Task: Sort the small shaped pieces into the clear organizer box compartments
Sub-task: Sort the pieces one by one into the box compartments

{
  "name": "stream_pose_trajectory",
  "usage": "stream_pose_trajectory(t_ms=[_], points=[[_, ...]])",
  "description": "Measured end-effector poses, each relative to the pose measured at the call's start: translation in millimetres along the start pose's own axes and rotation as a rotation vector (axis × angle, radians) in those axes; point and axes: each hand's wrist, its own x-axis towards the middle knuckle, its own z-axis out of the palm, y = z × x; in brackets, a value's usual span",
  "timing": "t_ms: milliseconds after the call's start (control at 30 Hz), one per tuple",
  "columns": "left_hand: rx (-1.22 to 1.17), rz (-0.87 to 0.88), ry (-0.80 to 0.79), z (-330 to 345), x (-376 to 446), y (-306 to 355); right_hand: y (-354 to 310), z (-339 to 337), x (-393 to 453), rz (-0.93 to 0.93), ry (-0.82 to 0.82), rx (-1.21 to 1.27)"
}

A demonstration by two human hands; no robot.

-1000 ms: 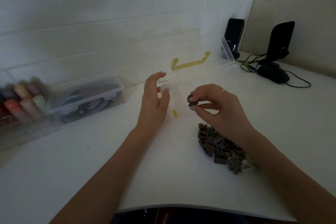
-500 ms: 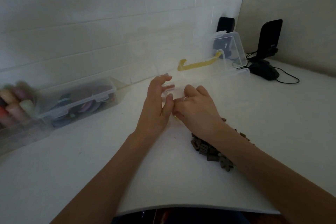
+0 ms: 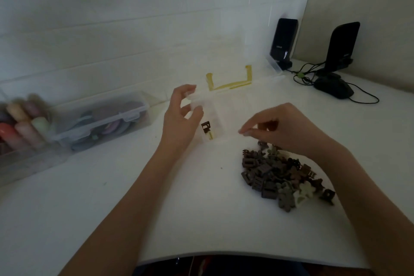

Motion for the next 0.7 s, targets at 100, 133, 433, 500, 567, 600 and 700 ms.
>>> stream_pose_trajectory(t_ms=[100,133,433,500,567,600,700], points=[[-0.031,-0.077,0.014,-2.4,1.6,-2.1,11.4,-1.7,-2.8,0.091,-0.187,-0.089],[-0.035,-0.086,0.015,-2.1,1.7,-1.4,13.6,-1.4,-2.8,0.114,-0.213,-0.106],[-0.033,-0.094,0.01,-1.9,1.3,0.6,17.2,1.5,-5.9,0.189,-0.371,-0.139],[-0.032,-0.086,0.009,-1.3,0.9,1.1,10.1,6.7,-5.4,0.193,-0.377,-0.191],[-0.023,-0.072,0.003,-1.0,0.1,2.7,2.3,9.9,-5.2,0.19,-0.363,-0.257],[-0.017,-0.069,0.001,-0.9,-0.3,3.4,-0.2,10.9,-5.3,0.183,-0.345,-0.276],[-0.008,-0.07,0.003,-1.3,0.1,3.7,-0.8,12.3,-6.0,0.148,-0.295,-0.293]])
